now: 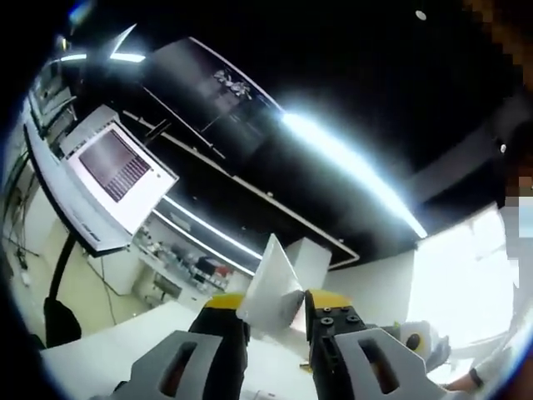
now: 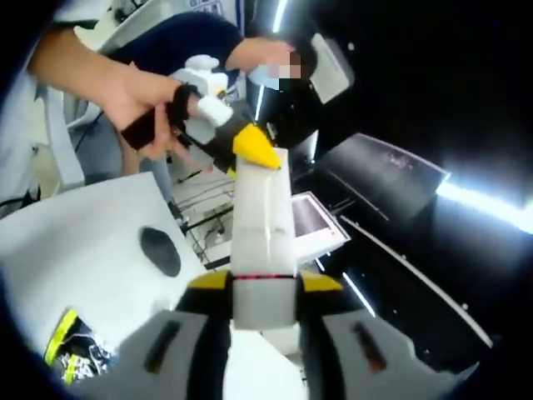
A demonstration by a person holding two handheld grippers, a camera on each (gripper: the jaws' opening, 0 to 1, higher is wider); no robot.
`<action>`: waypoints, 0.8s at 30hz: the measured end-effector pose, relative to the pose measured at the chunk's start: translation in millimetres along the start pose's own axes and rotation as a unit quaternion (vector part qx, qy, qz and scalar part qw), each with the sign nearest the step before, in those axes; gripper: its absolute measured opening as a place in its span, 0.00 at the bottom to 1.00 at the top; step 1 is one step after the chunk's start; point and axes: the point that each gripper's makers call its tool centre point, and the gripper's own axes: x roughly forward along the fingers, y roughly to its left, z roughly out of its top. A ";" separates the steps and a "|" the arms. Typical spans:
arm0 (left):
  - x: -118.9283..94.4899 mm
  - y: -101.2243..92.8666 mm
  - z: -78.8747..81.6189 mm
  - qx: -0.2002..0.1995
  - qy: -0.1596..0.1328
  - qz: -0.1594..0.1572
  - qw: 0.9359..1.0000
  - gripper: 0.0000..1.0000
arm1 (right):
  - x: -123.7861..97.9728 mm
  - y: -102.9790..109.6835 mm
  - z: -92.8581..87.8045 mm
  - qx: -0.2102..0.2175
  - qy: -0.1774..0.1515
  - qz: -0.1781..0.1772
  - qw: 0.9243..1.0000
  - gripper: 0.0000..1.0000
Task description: Arrange the skincare products in the storage area until every visible bottle or jar stands upright without overlapping.
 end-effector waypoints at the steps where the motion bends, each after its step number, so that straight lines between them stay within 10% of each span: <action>1: -0.1 -1.8 0.6 0.000 -0.001 -0.004 1.000 0.23 | 0.3 0.5 -0.2 0.003 0.001 0.001 1.000 0.29; 24: -1.5 -34.4 4.4 0.033 0.000 -0.049 0.998 0.09 | 3.6 4.4 -8.6 0.020 0.009 0.012 1.000 0.29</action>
